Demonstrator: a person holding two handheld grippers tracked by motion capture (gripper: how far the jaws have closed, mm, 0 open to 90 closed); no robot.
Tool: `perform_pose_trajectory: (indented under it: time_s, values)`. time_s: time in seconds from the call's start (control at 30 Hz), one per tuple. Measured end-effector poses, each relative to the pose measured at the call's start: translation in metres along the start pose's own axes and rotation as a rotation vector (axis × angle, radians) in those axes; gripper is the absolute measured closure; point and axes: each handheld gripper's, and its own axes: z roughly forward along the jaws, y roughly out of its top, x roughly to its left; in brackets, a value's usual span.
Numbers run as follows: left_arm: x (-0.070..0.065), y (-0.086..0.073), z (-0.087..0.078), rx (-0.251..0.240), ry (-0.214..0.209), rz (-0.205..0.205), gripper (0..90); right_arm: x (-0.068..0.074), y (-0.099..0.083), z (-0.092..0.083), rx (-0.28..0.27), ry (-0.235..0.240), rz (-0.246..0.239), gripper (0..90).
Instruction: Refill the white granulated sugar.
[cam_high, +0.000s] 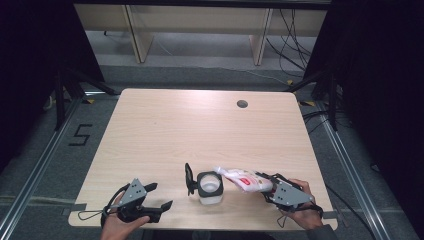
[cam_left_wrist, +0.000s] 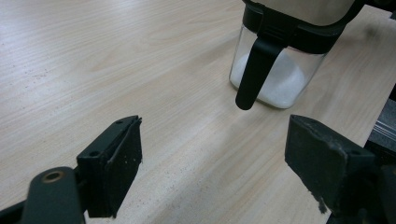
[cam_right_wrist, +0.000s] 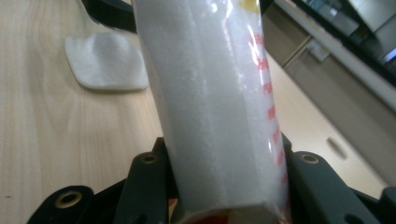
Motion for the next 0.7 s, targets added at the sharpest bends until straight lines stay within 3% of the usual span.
perform_pose_trajectory:
  time_s: [0.03, 0.1, 0.13, 0.17, 0.2, 0.23, 0.43, 0.47, 0.57, 0.6, 0.63, 0.7]
  values:
    - [0.000, 0.000, 0.000, 0.000, 0.000, -0.001, 18.5, -0.003, -0.003, 0.000, -0.016, 0.016, 0.052, 63.7]
    - [0.000, -0.001, 0.000, 0.002, 0.004, -0.002, 18.5, -0.007, -0.006, -0.001, -0.027, 0.015, 0.074, 63.8]
    - [0.000, -0.001, 0.000, 0.011, 0.011, 0.005, 18.5, -0.014, -0.014, -0.003, -0.068, 0.009, 0.160, 63.9]
    - [0.000, -0.001, 0.000, 0.011, 0.011, 0.005, 18.5, -0.014, -0.014, -0.003, -0.068, 0.009, 0.160, 63.9]
    - [-0.001, -0.001, 0.000, 0.001, 0.010, -0.027, 18.5, -0.019, -0.022, -0.005, -0.079, -0.012, 0.222, 64.0]
    - [0.001, 0.000, 0.000, 0.003, 0.010, -0.004, 18.5, -0.021, -0.024, -0.007, -0.080, -0.019, 0.236, 63.9]
    - [0.001, -0.001, 0.000, 0.007, 0.013, 0.000, 18.5, -0.029, -0.032, -0.008, -0.107, -0.034, 0.327, 63.9]
    - [0.000, -0.001, 0.001, -0.005, 0.014, -0.015, 18.5, -0.029, -0.034, -0.011, -0.104, -0.032, 0.381, 63.9]
    - [0.001, -0.001, 0.000, 0.008, 0.016, -0.004, 18.5, -0.030, -0.034, -0.011, -0.111, -0.043, 0.375, 64.0]
    - [0.001, -0.001, 0.001, 0.004, 0.009, -0.008, 18.5, -0.030, -0.034, -0.011, -0.107, -0.034, 0.405, 63.9]
    - [0.001, -0.001, 0.001, 0.004, 0.009, -0.008, 18.5, -0.030, -0.034, -0.011, -0.107, -0.034, 0.405, 63.9]
    - [0.001, -0.001, 0.001, -0.005, 0.008, -0.013, 18.5, -0.031, -0.035, -0.010, -0.118, -0.059, 0.401, 63.9]
